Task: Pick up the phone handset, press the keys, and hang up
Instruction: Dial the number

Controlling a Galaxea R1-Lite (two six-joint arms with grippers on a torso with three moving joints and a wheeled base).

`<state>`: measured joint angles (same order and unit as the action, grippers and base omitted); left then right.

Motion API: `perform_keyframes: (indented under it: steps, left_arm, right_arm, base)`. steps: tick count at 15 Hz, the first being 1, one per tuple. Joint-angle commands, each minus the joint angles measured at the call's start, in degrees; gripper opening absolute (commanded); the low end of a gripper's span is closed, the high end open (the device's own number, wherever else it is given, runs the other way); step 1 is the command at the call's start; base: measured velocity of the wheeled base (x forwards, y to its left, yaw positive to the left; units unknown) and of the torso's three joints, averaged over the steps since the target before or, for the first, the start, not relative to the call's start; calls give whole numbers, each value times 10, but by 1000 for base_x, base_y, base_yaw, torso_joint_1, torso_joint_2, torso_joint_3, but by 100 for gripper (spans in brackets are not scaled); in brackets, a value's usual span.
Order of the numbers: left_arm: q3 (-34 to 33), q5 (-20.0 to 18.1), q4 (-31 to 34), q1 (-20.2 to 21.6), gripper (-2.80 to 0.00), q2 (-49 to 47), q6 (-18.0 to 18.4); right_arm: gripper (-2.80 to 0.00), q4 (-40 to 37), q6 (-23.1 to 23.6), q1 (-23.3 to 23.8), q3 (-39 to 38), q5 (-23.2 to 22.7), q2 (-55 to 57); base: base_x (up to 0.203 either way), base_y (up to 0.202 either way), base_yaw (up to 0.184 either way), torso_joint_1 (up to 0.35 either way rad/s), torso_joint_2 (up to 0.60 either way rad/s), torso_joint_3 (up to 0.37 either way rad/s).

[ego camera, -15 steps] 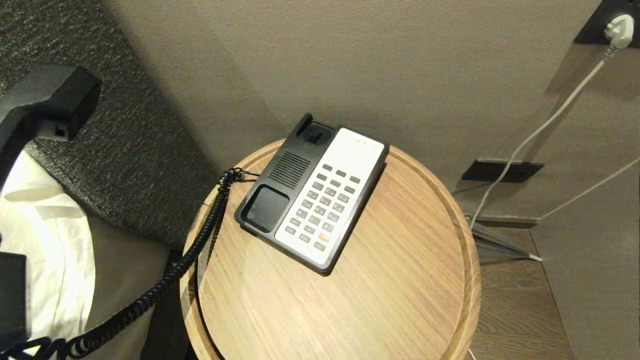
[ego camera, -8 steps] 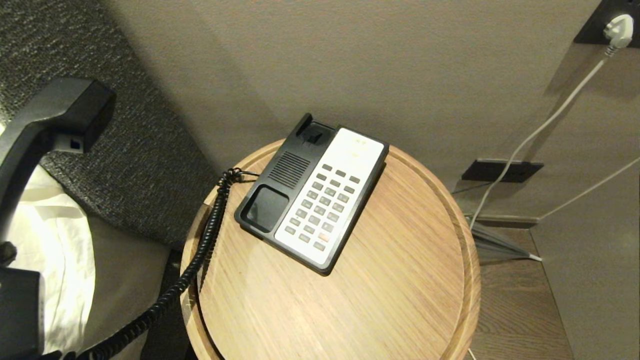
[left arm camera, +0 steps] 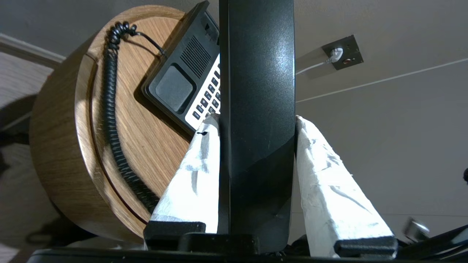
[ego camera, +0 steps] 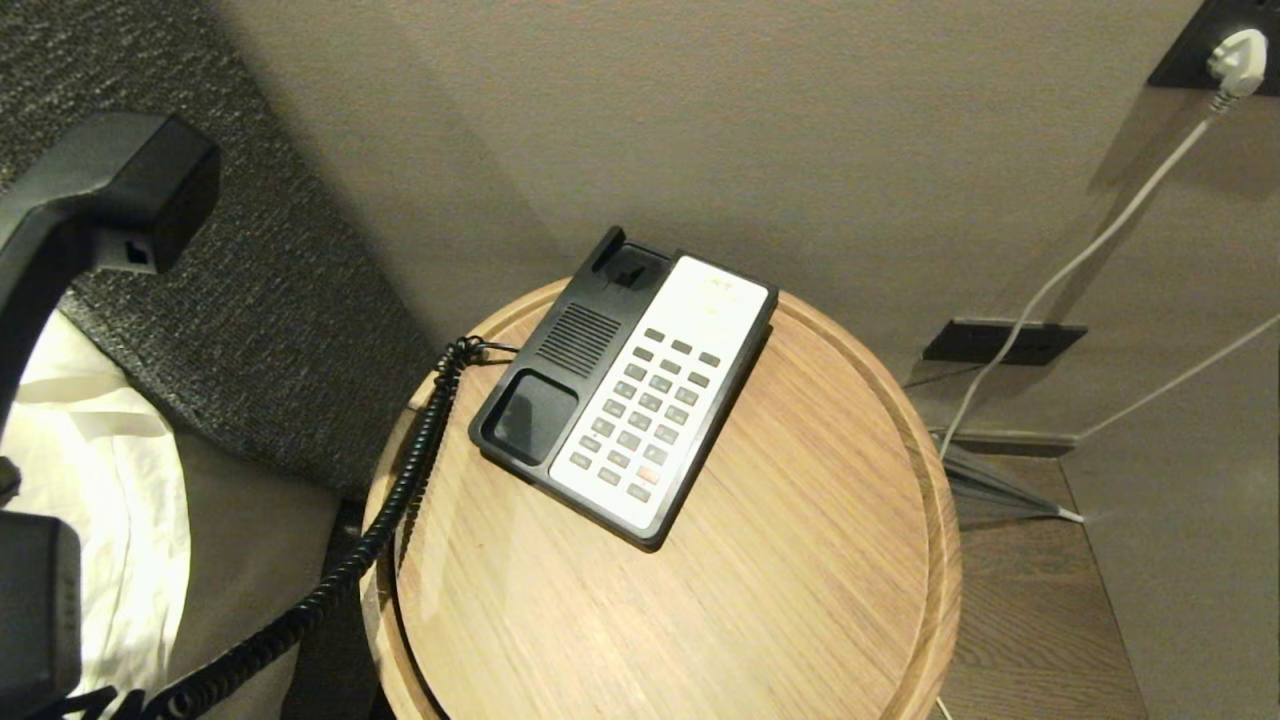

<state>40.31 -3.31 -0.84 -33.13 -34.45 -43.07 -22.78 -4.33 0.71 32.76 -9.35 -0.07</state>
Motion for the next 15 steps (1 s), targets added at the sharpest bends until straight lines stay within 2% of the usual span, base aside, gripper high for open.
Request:
perform_keyframes:
  steps: [1, 3, 7, 11, 13, 15]
  left_arm:
    - [-1, 0, 0, 0, -280, -3, -7]
    - [0, -1, 0, 0, -280, -3, -7]
    - [1, -1, -14, 0, -280, -4, -7]
    - [-1, -2, -21, 0, -280, 0, -6]
    - [-1, -1, -21, 0, -280, -2, -3]
    - [-2, -1, -21, 0, -280, 0, -4]
  right_arm:
    - [-280, -50, -7, 0, 79, -80, 8]
    - [-280, -8, -9, 1, 114, -86, 82]
    - [-280, 57, -17, 1, 218, -99, 371]
    - [-280, 101, -22, -3, 260, -101, 596]
    - [-280, 124, -29, -32, 272, -81, 676]
    - [-280, 176, -60, -105, 280, -36, 734]
  base:
    - [0, 0, 0, 0, 0, 0]
    - [0, 0, 0, 0, 0, 0]
    - [0, 0, 0, 0, 0, 0]
    - [0, 0, 0, 0, 0, 0]
    - [0, 0, 0, 0, 0, 0]
    - [0, 0, 0, 0, 0, 0]
